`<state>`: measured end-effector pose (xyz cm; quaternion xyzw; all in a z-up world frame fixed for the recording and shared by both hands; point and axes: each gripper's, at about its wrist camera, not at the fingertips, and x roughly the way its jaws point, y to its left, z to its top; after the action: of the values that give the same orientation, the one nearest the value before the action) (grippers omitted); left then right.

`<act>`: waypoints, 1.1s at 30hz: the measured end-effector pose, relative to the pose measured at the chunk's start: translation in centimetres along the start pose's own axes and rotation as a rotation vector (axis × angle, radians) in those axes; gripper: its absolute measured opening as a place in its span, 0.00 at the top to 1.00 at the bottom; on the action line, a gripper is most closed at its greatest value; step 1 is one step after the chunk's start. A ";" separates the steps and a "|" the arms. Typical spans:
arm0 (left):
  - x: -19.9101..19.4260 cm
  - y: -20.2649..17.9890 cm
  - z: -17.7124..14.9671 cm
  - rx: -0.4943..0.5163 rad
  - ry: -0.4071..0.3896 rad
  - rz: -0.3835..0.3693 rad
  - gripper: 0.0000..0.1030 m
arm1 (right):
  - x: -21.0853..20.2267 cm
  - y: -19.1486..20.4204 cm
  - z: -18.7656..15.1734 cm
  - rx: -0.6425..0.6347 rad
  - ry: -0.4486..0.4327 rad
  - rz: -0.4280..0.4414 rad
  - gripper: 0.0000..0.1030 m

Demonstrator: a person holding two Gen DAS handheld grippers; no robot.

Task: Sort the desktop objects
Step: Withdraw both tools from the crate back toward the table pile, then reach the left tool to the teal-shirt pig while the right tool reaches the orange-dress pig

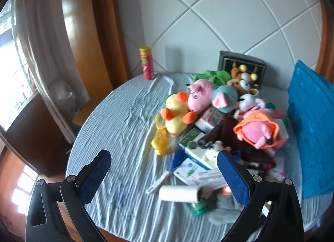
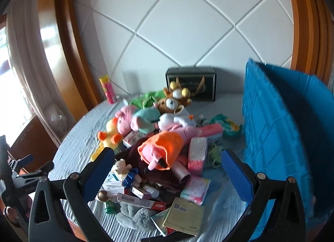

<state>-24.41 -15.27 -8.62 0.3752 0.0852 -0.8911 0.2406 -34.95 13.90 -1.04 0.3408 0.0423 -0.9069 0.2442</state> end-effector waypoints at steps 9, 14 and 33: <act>5.6 -0.9 2.7 0.026 0.054 0.028 0.00 | 8.3 -1.2 1.7 0.046 0.093 0.017 0.00; 8.4 -2.0 4.8 0.053 0.070 -0.019 0.00 | 11.7 -1.9 2.4 0.080 0.160 -0.011 0.00; 22.9 -12.3 15.2 0.712 0.053 -0.408 0.00 | 17.7 1.7 2.3 0.404 0.252 -0.347 0.00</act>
<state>-53.80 -18.00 -14.56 0.4334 -0.1498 -0.8843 -0.0882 -47.03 4.52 -10.47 0.4799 -0.0514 -0.8758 0.0054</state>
